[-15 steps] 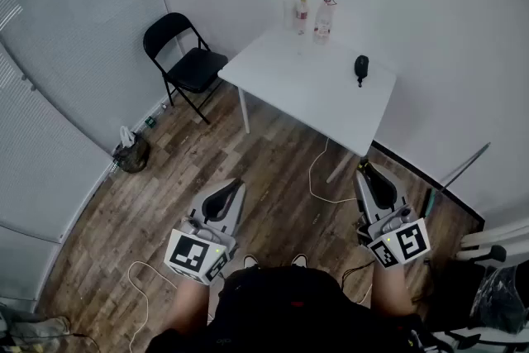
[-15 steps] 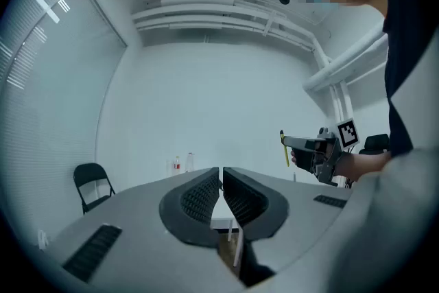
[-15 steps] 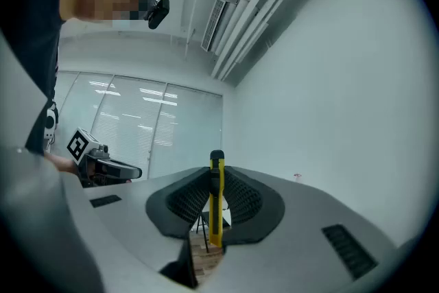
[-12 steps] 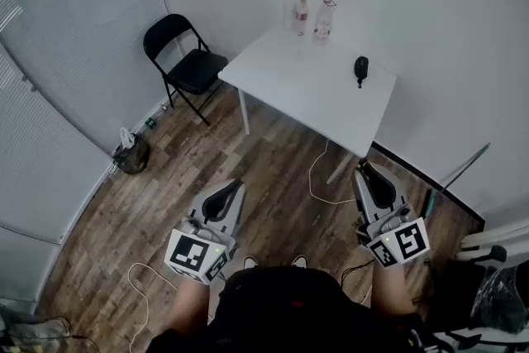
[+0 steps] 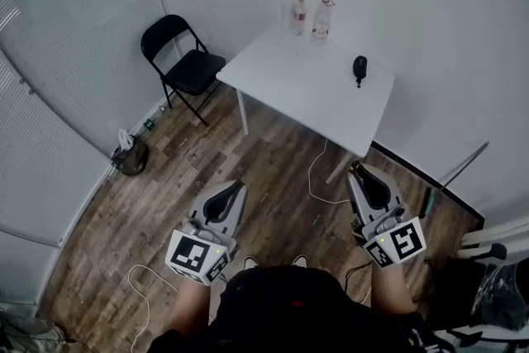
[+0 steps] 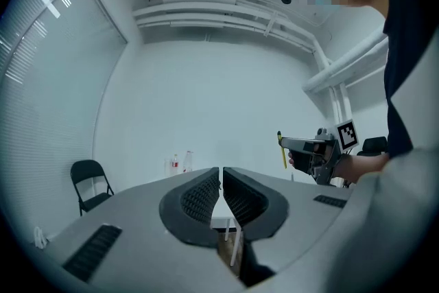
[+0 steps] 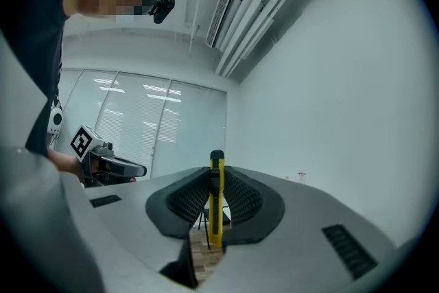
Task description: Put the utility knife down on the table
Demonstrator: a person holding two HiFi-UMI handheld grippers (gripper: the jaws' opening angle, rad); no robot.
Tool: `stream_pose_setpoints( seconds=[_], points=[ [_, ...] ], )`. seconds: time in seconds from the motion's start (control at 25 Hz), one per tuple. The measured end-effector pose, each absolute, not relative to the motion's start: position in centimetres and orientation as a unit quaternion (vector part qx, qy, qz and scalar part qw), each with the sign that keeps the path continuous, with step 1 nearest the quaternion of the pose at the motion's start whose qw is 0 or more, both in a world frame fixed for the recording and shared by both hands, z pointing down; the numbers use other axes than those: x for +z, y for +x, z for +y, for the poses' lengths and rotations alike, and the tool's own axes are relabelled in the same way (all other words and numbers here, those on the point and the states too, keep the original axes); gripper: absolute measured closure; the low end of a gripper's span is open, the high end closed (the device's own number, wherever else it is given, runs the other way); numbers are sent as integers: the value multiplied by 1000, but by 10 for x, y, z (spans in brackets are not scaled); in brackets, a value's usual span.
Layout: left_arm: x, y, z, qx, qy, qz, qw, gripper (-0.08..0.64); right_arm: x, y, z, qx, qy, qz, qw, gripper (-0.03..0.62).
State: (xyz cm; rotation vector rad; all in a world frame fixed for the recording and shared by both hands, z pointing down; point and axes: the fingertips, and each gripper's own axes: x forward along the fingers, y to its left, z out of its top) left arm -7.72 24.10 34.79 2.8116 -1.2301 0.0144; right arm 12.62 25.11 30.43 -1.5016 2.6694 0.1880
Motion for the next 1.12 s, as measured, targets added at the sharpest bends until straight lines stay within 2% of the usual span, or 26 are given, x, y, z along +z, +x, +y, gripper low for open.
stream_pose_setpoints(
  seconds=[0.32, 0.84, 1.12],
  points=[
    [351, -89, 239, 5, 917, -396, 40, 523, 303, 118, 247, 50, -494, 867, 43, 518],
    [361, -155, 235, 6, 921, -388, 38, 523, 310, 48, 246, 57, -500, 863, 39, 518],
    [374, -177, 224, -1, 923, -382, 56, 523, 329, 20, 244, 49, -499, 865, 15, 518]
  ],
)
